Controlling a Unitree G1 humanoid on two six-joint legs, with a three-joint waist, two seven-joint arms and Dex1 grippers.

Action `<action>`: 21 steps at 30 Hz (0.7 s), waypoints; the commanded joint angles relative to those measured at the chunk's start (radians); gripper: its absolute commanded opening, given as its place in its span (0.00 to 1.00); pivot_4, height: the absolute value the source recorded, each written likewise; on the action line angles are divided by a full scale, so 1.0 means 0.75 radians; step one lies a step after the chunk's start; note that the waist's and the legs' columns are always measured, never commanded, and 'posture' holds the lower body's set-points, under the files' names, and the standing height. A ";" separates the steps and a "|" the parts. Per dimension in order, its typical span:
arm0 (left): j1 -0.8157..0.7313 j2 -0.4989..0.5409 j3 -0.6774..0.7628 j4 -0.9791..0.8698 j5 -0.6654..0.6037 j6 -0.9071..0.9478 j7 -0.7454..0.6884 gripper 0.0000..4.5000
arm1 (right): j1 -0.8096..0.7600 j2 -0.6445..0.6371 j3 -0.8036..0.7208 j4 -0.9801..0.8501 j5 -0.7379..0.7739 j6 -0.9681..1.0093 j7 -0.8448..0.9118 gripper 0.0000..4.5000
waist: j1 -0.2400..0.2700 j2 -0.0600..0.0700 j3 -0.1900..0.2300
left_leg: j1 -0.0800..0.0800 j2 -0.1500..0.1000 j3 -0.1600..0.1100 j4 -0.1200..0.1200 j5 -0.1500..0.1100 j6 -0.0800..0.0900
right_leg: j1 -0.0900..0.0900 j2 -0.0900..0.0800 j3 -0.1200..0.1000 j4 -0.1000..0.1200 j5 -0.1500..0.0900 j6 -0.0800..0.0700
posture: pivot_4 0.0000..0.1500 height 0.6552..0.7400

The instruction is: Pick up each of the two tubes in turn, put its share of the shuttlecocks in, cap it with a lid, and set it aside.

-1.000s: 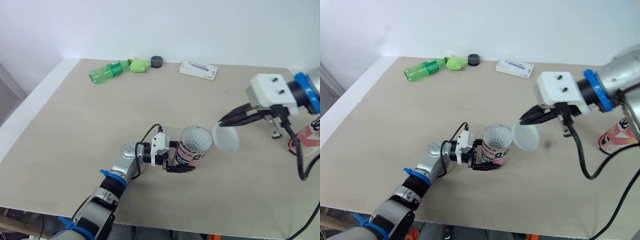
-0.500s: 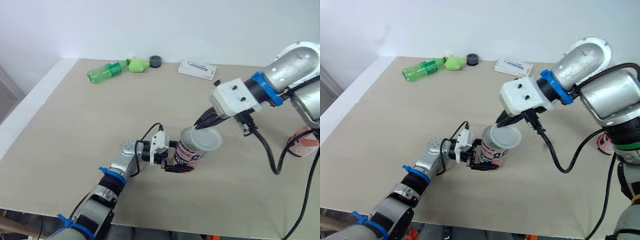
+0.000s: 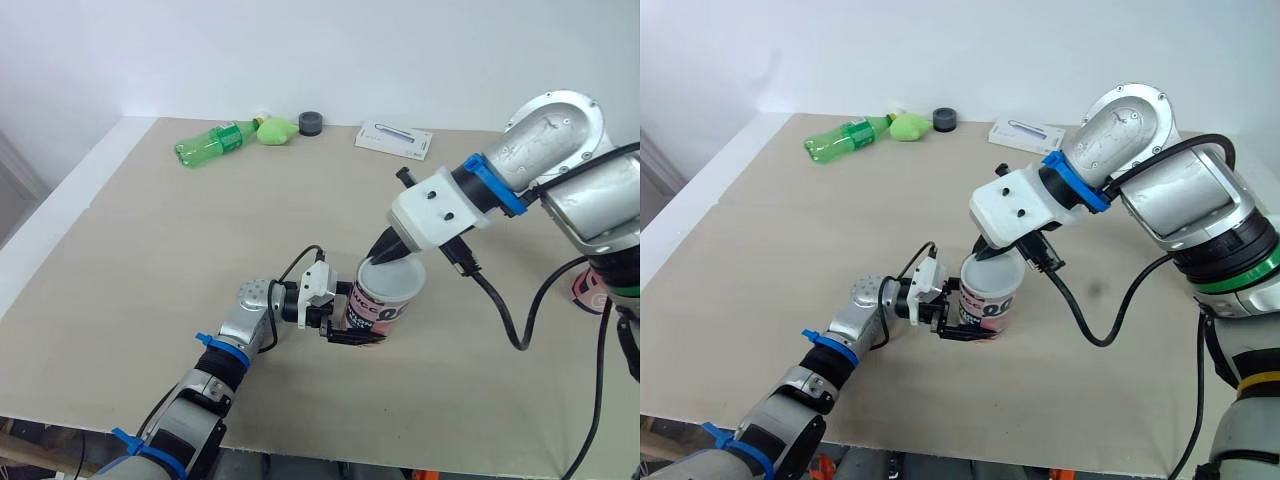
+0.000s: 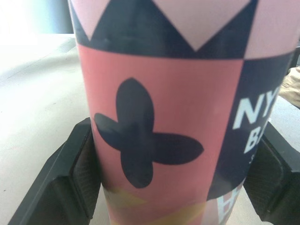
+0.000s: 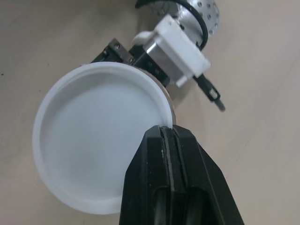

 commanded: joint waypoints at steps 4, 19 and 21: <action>0.016 0.019 -0.036 0.000 0.050 0.017 -0.010 0.82 | 0.002 0.028 -0.088 -0.013 -0.005 0.015 0.052 0.01 | 0.000 0.000 0.000 | 0.000 0.000 0.000 0.000 0.000 0.000 | 0.000 0.000 -0.001 0.000 0.000 0.000 | 1.00 0.87; 0.001 0.025 -0.026 0.011 0.047 0.013 -0.009 0.82 | 0.098 0.012 -0.165 -0.089 -0.036 0.042 0.052 0.01 | 0.000 0.000 0.000 | 0.000 0.000 0.000 0.000 0.000 0.000 | 0.000 0.000 -0.001 0.000 0.000 0.000 | 1.00 0.87; 0.000 0.025 -0.024 0.009 0.046 0.014 -0.006 0.82 | 0.114 0.012 -0.170 -0.098 -0.042 0.048 0.052 0.01 | 0.000 0.000 0.000 | 0.000 0.000 0.000 0.000 0.000 0.000 | 0.000 0.000 -0.001 0.000 0.000 0.000 | 1.00 0.87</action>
